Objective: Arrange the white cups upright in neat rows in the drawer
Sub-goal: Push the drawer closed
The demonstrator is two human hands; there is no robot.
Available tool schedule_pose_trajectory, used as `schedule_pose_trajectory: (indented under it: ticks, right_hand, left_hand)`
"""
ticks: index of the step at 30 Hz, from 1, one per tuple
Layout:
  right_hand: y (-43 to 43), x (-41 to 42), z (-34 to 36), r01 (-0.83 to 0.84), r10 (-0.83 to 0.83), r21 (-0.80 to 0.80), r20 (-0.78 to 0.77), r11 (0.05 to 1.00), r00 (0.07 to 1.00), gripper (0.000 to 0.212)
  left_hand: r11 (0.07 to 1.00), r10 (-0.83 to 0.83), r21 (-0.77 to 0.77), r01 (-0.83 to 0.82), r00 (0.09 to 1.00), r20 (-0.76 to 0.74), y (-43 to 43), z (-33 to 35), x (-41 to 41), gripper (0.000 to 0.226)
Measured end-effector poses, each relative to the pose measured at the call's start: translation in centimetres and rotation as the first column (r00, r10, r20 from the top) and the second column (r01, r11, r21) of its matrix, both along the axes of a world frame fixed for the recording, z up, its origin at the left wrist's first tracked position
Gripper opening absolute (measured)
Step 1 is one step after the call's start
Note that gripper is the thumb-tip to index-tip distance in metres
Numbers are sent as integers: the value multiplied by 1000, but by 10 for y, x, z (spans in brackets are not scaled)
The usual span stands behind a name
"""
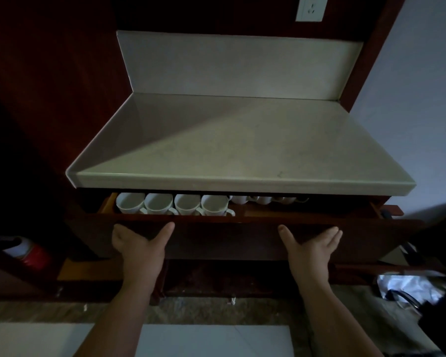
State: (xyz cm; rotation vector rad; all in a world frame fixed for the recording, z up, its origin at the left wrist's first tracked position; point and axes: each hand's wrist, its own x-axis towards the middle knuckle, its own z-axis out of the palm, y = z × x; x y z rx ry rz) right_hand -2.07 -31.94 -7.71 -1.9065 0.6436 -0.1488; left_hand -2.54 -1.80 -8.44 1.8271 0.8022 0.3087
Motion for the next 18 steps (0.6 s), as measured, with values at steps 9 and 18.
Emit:
schedule_pose_trajectory:
  ticks: [9,18]
  right_hand:
    - [3,33,-7,30,-29,-29,38,999,999,128]
    - [10,67,-11,11,-10,-45,5,999,1000,126]
  left_hand:
    - [1000,-13,24,13,999,29,0,1,30,125]
    - [998,-54,33,53,998,34,7,2,59,121]
